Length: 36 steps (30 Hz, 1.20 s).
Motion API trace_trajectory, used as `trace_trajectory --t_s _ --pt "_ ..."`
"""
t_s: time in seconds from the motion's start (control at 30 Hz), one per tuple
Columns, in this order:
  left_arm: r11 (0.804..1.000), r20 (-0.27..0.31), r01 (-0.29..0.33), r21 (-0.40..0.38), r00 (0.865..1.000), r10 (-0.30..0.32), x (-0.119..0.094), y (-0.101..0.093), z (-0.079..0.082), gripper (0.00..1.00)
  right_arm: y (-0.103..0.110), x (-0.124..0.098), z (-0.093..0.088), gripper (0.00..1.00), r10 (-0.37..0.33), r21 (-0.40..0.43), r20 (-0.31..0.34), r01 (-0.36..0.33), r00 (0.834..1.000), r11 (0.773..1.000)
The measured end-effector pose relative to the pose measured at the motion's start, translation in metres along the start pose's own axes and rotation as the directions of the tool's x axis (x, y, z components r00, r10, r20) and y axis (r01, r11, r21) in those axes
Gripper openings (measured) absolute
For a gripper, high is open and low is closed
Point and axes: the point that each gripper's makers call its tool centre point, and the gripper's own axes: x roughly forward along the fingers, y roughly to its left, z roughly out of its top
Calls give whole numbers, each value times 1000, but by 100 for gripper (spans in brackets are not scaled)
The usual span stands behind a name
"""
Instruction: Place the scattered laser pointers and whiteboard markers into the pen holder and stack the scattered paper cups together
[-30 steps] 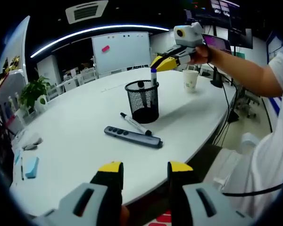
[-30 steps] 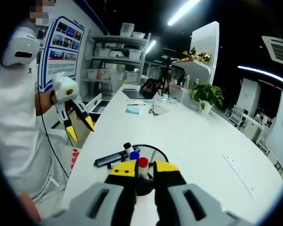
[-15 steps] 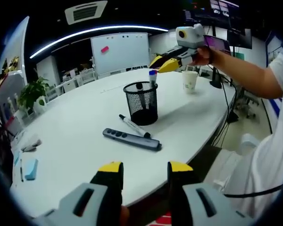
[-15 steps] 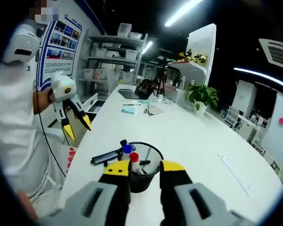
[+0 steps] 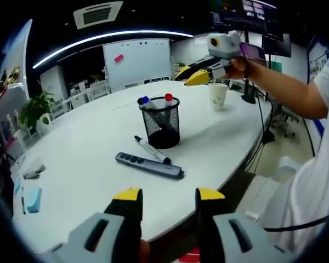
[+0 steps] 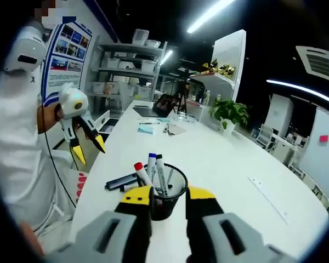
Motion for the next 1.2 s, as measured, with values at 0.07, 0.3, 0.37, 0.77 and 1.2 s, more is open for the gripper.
trace_trajectory --t_s 0.07,0.3,0.37,0.77,1.2 --pt "1000 -1 6 3 1000 -6 1 -2 0 39 0 -2 0 22 -5 -6 -2 5 1000 1000" --pt "1000 7 5 -10 1000 -5 5 -2 3 39 2 -9 -3 22 -31 -12 -7 31 999 999" --pt "1000 18 4 -28 1000 -3 5 0 5 39 2 -10 -4 22 -43 -19 -14 43 999 999" --pt "1000 -5 26 -3 1000 -26 13 -13 3 40 13 -20 1 22 -68 -21 16 68 998 997" --pt "1000 -11 23 2 1000 -23 14 -16 4 40 25 -37 3 23 -89 12 58 89 994 996"
